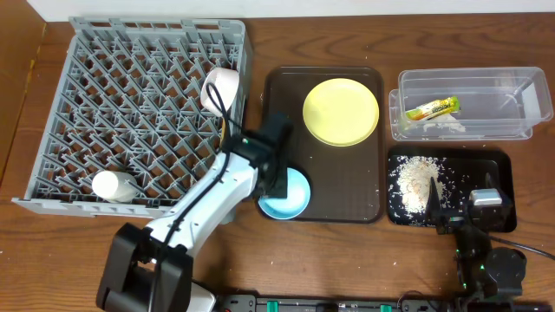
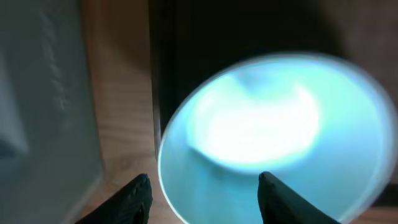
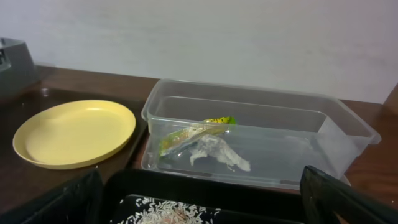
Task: Sort waste into correct bins and load items into the dishwasher
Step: 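Move the left gripper to the blue bowl and grasp its rim, then carry the blue bowl into the rack and release it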
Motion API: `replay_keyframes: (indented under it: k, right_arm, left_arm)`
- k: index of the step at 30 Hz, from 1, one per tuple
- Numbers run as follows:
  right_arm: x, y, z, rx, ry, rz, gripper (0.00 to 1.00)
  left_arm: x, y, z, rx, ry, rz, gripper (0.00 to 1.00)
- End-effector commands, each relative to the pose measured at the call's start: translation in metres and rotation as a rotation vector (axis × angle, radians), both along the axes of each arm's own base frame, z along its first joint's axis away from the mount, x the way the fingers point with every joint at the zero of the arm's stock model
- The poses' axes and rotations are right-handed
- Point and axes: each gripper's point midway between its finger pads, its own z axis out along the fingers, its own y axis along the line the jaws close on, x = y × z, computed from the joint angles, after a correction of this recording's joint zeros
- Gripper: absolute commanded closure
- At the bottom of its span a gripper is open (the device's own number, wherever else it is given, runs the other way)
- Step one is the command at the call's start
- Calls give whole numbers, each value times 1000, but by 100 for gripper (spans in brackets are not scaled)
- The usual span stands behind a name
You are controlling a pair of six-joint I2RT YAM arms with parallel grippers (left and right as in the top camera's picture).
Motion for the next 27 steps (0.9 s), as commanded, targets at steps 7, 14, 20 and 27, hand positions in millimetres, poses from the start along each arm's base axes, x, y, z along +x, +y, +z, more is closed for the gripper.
replay_keyframes:
  k: [7,14,20,27]
  right_arm:
    - [0,-2,-1,12,2,-6,1]
    - [0,-2,-1,12,2,-6,1]
    - [0,-2,-1,12,2,-6,1]
    - [0,-2,-1,12,2,-6,1]
  left_arm:
    - [-17,-50,-27,-320,48,-122,51]
    - [-8,-74,-30,-438,6,-172,57]
    - [-5,-76,-52,-430,45,-126,63]
    - [11,-69,-27,-443,4,-73,92]
